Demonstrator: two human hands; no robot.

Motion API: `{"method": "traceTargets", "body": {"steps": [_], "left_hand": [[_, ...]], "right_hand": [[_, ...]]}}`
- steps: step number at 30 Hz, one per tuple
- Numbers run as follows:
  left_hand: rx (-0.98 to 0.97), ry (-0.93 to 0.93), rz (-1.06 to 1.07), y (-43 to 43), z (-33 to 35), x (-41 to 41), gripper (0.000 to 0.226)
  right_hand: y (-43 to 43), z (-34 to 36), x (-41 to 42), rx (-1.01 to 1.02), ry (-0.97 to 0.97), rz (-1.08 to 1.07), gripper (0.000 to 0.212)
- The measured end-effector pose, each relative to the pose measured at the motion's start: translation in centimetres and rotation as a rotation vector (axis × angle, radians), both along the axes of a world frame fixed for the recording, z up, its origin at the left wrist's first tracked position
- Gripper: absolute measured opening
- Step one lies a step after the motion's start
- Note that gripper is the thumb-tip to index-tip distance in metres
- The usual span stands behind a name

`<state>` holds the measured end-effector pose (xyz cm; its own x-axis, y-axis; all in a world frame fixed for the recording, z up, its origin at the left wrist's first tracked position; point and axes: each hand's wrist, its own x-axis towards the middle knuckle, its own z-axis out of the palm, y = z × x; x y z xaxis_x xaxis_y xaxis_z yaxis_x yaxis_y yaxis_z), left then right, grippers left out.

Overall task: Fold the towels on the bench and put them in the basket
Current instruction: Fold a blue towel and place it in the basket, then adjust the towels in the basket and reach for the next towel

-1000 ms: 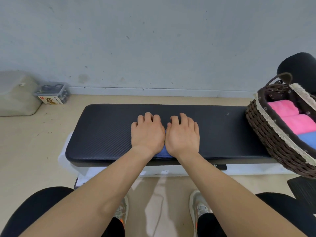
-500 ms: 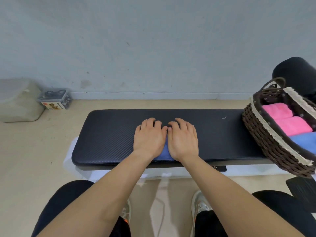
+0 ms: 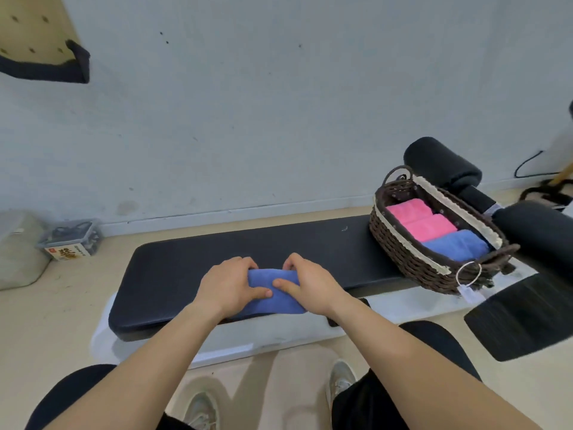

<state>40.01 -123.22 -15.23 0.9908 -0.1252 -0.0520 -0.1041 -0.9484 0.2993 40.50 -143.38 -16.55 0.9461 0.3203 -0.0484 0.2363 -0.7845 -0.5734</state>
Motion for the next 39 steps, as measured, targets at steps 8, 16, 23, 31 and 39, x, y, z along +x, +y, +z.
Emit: {"method": "traceTargets", "body": {"steps": [8, 16, 23, 31, 39], "left_hand": [[-0.38, -0.001, -0.072, -10.0, 7.5, 1.7, 0.042], [-0.679, -0.007, -0.096, -23.4, 11.1, 5.5, 0.035], [-0.608, -0.014, -0.245, -29.7, 10.8, 11.3, 0.025], [-0.154, -0.104, -0.279, -34.5, 6.7, 16.3, 0.029], [0.24, -0.303, -0.361, -35.3, 5.3, 17.2, 0.006]], "right_hand": [[-12.2, 7.9, -1.0, 0.396, 0.035, -0.221, 0.036], [-24.4, 12.1, 2.2, 0.167, -0.166, -0.507, 0.034], [-30.2, 12.1, 8.9, -0.076, -0.182, -0.613, 0.028], [-30.5, 9.9, 16.2, -0.413, -0.038, -0.562, 0.037], [-31.1, 8.3, 18.1, -0.67, -0.038, -0.443, 0.033]]}}
